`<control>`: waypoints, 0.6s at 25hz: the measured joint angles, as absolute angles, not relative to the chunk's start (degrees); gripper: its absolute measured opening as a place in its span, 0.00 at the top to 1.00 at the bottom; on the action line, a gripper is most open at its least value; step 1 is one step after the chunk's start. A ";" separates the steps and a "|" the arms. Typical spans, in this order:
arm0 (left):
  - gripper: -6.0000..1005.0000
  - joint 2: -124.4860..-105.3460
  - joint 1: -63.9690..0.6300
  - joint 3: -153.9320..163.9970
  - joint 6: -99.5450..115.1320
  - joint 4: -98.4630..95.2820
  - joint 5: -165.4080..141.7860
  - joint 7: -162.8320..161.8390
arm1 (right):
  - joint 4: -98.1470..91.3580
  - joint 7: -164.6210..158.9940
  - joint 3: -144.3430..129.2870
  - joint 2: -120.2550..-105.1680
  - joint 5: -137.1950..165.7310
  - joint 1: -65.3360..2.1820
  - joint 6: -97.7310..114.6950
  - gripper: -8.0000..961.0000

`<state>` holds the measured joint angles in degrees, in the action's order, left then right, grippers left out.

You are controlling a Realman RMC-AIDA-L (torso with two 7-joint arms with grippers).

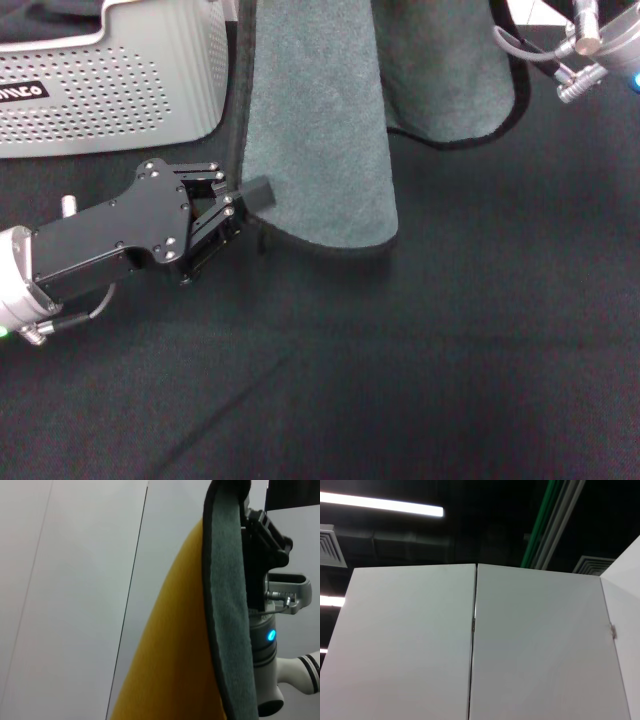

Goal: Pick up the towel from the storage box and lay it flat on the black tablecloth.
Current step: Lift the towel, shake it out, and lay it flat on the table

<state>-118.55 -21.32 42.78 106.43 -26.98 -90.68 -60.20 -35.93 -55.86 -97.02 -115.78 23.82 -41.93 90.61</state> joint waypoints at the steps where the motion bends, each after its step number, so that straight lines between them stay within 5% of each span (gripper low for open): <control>1: 0.89 -118.53 -21.20 42.57 106.47 -26.98 -90.63 -60.20 | -35.78 -55.84 -97.02 -115.78 23.82 -41.89 90.61 0.96; 15: 0.90 -118.38 -20.91 42.28 106.61 -26.98 -90.60 -61.78 | -35.41 -55.69 -96.31 -115.80 23.71 -40.43 90.96 0.95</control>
<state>-118.38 -20.91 42.28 106.61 -26.98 -90.60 -61.78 -35.41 -55.69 -96.31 -115.80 23.71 -40.43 90.96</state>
